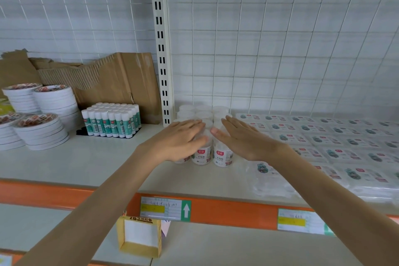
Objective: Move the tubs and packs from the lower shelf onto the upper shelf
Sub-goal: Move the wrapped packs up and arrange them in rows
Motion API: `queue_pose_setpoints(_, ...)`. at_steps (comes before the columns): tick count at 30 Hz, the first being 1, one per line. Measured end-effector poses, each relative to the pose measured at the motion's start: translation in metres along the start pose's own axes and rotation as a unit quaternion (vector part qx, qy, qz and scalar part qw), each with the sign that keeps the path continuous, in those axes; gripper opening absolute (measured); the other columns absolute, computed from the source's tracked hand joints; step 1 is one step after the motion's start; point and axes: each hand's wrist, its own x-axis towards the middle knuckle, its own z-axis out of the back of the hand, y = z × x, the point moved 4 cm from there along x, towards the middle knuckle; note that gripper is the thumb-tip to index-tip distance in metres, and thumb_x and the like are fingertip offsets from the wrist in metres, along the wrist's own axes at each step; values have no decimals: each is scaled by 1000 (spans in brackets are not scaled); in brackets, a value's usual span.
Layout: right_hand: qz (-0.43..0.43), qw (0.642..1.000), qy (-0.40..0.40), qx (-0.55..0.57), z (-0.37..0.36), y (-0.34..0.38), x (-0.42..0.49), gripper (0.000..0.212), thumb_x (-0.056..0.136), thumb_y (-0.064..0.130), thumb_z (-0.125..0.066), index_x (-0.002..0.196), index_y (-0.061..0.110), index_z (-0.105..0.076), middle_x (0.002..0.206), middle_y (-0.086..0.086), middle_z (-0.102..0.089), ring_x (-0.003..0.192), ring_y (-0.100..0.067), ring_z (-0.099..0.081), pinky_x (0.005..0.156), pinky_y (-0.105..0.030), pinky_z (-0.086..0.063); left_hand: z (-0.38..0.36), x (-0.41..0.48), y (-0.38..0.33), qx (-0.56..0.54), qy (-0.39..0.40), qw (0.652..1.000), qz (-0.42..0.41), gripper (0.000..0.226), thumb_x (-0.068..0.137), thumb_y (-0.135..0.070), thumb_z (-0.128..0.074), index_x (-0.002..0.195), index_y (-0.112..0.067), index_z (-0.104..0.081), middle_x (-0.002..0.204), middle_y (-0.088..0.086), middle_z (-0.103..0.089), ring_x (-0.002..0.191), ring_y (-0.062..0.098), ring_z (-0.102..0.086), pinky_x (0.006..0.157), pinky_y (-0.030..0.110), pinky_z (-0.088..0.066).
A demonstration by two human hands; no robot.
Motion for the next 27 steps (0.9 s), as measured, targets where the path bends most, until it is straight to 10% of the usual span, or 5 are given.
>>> queue_pose_setpoints(6, 27, 999, -32, -4, 23, -7, -18, 90, 84, 74, -3, 156, 21, 8, 164, 1, 10, 150, -12, 10, 121, -37, 6, 11, -4, -9, -11, 16, 1000, 4, 75, 97, -67, -14, 158, -24, -5, 165, -7, 4, 150, 7, 8, 118, 28, 4)
queue_pose_setpoints(9, -11, 997, -60, -37, 41, -49, -28, 69, 99, 56, -10, 156, 22, 6, 165, -4, 9, 151, -17, 8, 122, -40, 1, 24, 3, -32, 3, -37, 999, -25, 67, 103, -55, -21, 158, -20, -6, 165, -5, 4, 150, 8, 7, 118, 27, 4)
queue_pose_setpoints(16, -141, 988, -49, -39, 50, -168, -51, 91, 84, 75, -15, 157, 20, -11, 165, 1, -6, 151, -15, -7, 121, -40, -7, 17, 69, -142, -28, -30, 998, -52, 54, 104, -28, -31, 151, -4, -26, 163, 10, -14, 151, 21, -2, 121, 39, -6)
queue_pose_setpoints(27, -129, 989, 37, -59, 35, -228, -29, 97, 85, 82, -8, 157, 17, -6, 165, -7, 4, 151, -24, 3, 120, -48, -1, -39, 132, -159, -32, 71, 990, 120, 86, 98, -67, -16, 156, -6, 0, 164, 14, 6, 152, 29, 5, 121, 44, -1)
